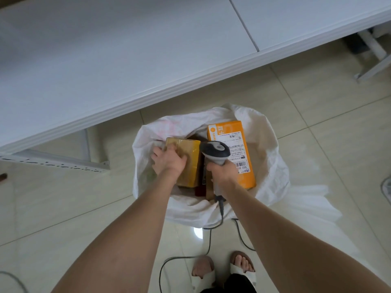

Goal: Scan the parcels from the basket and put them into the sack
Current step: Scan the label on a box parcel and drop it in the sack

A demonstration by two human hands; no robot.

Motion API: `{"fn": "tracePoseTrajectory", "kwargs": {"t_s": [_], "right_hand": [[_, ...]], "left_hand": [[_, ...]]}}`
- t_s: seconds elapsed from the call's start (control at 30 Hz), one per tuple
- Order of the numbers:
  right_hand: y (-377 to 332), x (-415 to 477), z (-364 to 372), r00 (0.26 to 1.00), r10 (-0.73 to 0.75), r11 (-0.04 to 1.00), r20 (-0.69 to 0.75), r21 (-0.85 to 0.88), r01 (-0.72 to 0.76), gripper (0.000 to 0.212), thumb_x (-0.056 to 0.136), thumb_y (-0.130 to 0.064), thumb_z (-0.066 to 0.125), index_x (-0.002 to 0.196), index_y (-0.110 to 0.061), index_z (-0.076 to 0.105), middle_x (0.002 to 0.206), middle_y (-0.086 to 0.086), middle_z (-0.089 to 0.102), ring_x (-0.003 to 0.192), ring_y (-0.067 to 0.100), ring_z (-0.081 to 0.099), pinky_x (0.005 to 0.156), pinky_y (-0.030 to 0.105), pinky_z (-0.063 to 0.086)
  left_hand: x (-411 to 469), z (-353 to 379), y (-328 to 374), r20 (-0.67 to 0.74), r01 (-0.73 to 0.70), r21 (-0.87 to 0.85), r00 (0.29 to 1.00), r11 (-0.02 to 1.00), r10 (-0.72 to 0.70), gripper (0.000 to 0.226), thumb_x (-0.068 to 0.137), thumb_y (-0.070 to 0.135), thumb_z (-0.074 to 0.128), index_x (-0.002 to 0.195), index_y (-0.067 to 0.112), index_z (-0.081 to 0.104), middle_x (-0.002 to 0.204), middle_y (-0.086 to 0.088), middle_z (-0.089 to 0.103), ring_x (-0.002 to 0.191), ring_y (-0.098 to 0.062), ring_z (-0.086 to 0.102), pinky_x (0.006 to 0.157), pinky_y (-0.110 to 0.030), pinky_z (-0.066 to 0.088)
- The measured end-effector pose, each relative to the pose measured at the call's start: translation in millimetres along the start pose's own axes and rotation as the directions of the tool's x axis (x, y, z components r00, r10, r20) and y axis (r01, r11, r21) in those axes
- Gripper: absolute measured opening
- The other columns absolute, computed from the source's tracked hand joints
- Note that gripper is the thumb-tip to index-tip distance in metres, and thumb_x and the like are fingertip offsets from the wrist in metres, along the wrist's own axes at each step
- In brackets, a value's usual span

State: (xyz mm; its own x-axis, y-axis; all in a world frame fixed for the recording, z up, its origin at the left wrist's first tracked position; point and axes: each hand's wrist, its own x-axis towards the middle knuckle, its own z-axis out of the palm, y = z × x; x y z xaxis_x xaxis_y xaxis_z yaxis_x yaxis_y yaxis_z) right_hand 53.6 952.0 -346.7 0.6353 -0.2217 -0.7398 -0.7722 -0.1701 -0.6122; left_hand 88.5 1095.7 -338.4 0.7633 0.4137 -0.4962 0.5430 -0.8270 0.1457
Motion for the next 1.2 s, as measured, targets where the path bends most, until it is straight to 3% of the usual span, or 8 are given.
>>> {"fn": "tracePoseTrajectory", "kwargs": {"t_s": [0.23, 0.33, 0.43, 0.57, 0.73, 0.83, 0.97, 1.2], "right_hand": [[-20, 9, 23, 0.988, 0.009, 0.988, 0.153, 0.151, -0.032, 0.012, 0.082, -0.008, 0.066, 0.079, -0.016, 0.058, 0.072, -0.001, 0.056, 0.073, 0.016, 0.054, 0.075, 0.032, 0.046], [-18, -4, 20, 0.989, 0.044, 0.976, 0.143, 0.203, -0.073, 0.016, 0.082, -0.005, 0.063, 0.076, -0.016, 0.055, 0.071, 0.002, 0.053, 0.066, 0.015, 0.051, 0.067, 0.031, 0.045], [-14, -20, 18, 0.992, 0.053, 0.964, 0.116, 0.253, -0.081, 0.019, 0.084, -0.003, 0.062, 0.075, -0.017, 0.053, 0.071, 0.002, 0.052, 0.066, 0.015, 0.049, 0.058, 0.025, 0.044], [4, -27, 27, 0.981, 0.113, 0.993, 0.155, 0.015, -0.117, 0.013, 0.084, -0.003, 0.062, 0.087, -0.014, 0.055, 0.077, 0.000, 0.055, 0.072, 0.015, 0.052, 0.071, 0.031, 0.045], [23, -25, 36, 0.972, 0.188, 0.982, 0.140, 0.007, -0.191, 0.015, 0.085, -0.006, 0.060, 0.080, -0.018, 0.052, 0.077, 0.000, 0.051, 0.070, 0.011, 0.047, 0.071, 0.029, 0.042], [20, -22, 29, 0.981, 0.146, 0.989, 0.130, -0.004, -0.147, 0.017, 0.083, -0.006, 0.062, 0.077, -0.018, 0.051, 0.074, 0.000, 0.051, 0.073, 0.016, 0.050, 0.076, 0.034, 0.044], [10, -36, 13, 0.980, 0.161, 0.984, 0.120, 0.058, -0.168, 0.016, 0.081, -0.001, 0.061, 0.077, -0.014, 0.052, 0.076, 0.007, 0.056, 0.081, 0.024, 0.057, 0.085, 0.043, 0.053], [-40, -114, -51, 0.984, 0.114, 0.943, 0.134, 0.298, -0.150, 0.019, 0.080, 0.004, 0.064, 0.068, -0.007, 0.054, 0.062, 0.010, 0.054, 0.053, 0.018, 0.049, 0.054, 0.027, 0.044]], "left_hand": [[25, 7, -9, 0.143, 0.192, -0.399, 0.979, 0.897, -0.146, 0.066, 0.087, 0.058, 0.051, 0.136, 0.016, 0.043, 0.131, -0.009, 0.053, 0.120, -0.033, 0.050, 0.098, -0.042, 0.042], [12, 6, -20, 0.077, 0.278, -0.715, 0.943, 0.641, -0.324, 0.047, 0.083, 0.063, 0.054, 0.094, 0.018, 0.058, 0.094, 0.001, 0.060, 0.101, -0.026, 0.057, 0.088, -0.035, 0.045], [-5, 1, -29, -0.103, 0.133, -0.862, 0.898, 0.488, -0.428, 0.036, 0.080, 0.053, 0.065, 0.066, 0.024, 0.049, 0.068, 0.010, 0.053, 0.072, -0.012, 0.055, 0.078, -0.031, 0.044], [-17, 19, -44, -0.028, 0.227, -0.717, 0.936, 0.659, -0.352, 0.015, 0.083, 0.029, 0.067, 0.082, 0.015, 0.063, 0.084, -0.002, 0.065, 0.087, -0.025, 0.063, 0.077, -0.030, 0.045], [-22, 55, -50, 0.150, 0.239, -0.491, 0.970, 0.838, -0.189, 0.044, 0.094, 0.028, 0.050, 0.138, 0.027, 0.045, 0.127, -0.006, 0.057, 0.116, -0.031, 0.054, 0.100, -0.040, 0.044], [-19, 57, -49, 0.314, 0.347, -0.381, 0.920, 0.857, -0.233, 0.040, 0.099, 0.023, 0.041, 0.136, 0.009, 0.047, 0.131, -0.017, 0.054, 0.119, -0.035, 0.051, 0.099, -0.040, 0.043], [-28, 30, -41, 0.298, 0.293, -0.391, 0.937, 0.872, -0.182, 0.037, 0.099, 0.025, 0.042, 0.129, 0.007, 0.055, 0.129, -0.017, 0.057, 0.117, -0.036, 0.053, 0.099, -0.041, 0.044], [-79, -63, 21, 0.231, 0.046, -0.368, 0.972, 0.929, 0.044, 0.025, 0.091, 0.017, 0.052, 0.109, 0.012, 0.069, 0.114, -0.011, 0.066, 0.105, -0.031, 0.061, 0.092, -0.035, 0.050]]}}
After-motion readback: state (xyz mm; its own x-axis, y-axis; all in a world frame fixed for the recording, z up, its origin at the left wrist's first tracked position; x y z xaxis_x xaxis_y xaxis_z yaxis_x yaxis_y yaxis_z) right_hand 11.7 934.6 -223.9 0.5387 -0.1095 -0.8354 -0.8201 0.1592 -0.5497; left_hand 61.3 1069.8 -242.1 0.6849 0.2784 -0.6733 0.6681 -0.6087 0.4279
